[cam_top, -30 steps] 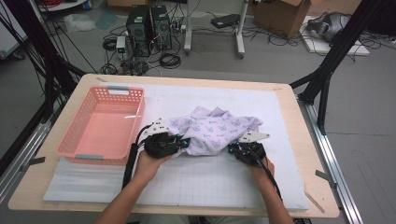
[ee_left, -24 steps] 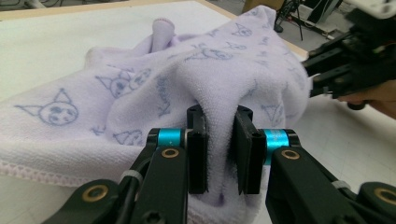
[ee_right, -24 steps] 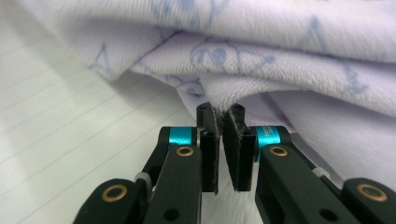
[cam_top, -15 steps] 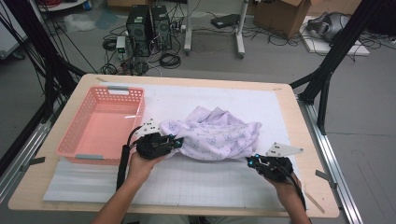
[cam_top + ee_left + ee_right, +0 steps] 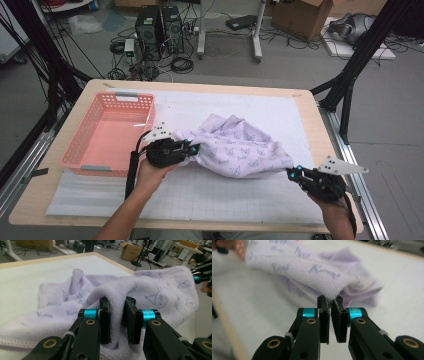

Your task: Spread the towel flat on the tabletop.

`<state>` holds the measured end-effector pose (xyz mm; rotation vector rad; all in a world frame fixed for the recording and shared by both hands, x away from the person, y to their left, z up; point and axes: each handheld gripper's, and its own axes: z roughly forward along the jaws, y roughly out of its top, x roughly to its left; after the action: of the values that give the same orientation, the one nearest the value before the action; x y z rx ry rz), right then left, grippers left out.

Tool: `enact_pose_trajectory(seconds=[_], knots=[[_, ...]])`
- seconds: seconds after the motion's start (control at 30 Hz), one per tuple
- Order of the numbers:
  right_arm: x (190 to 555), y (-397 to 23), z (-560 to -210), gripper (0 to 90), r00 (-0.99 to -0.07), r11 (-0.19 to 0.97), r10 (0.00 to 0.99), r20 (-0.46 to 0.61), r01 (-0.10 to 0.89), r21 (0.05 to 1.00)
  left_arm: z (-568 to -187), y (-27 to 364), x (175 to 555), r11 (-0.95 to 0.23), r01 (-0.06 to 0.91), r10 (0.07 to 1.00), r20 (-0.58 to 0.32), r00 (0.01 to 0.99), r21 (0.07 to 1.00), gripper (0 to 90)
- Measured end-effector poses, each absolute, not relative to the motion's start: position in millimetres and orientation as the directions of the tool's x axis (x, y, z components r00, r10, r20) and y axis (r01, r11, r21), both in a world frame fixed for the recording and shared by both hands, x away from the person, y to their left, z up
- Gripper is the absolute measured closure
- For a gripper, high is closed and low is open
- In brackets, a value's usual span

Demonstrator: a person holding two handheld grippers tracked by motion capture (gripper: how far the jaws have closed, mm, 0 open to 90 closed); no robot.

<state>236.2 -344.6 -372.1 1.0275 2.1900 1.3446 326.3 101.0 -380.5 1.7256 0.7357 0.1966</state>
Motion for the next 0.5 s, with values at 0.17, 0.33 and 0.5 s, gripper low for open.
enact_pose_trajectory(seconds=[0.17,0.33,0.5], knots=[[275,-340,-359,84.9,-0.583,0.216,0.809,0.068,0.403,0.889,-383,91,361,-0.115,0.409,0.643,-0.246,0.726,0.905,76.7],[325,-325,-369,84.9,-0.489,0.198,0.87,0.059,0.458,0.867,-404,89,389,-0.115,0.467,0.737,-0.24,0.632,0.877,70.3],[364,-319,-394,84.8,-0.382,0.182,0.923,0.052,0.55,0.815,-420,102,401,-0.075,0.547,0.788,-0.287,0.545,0.834,51.5]])
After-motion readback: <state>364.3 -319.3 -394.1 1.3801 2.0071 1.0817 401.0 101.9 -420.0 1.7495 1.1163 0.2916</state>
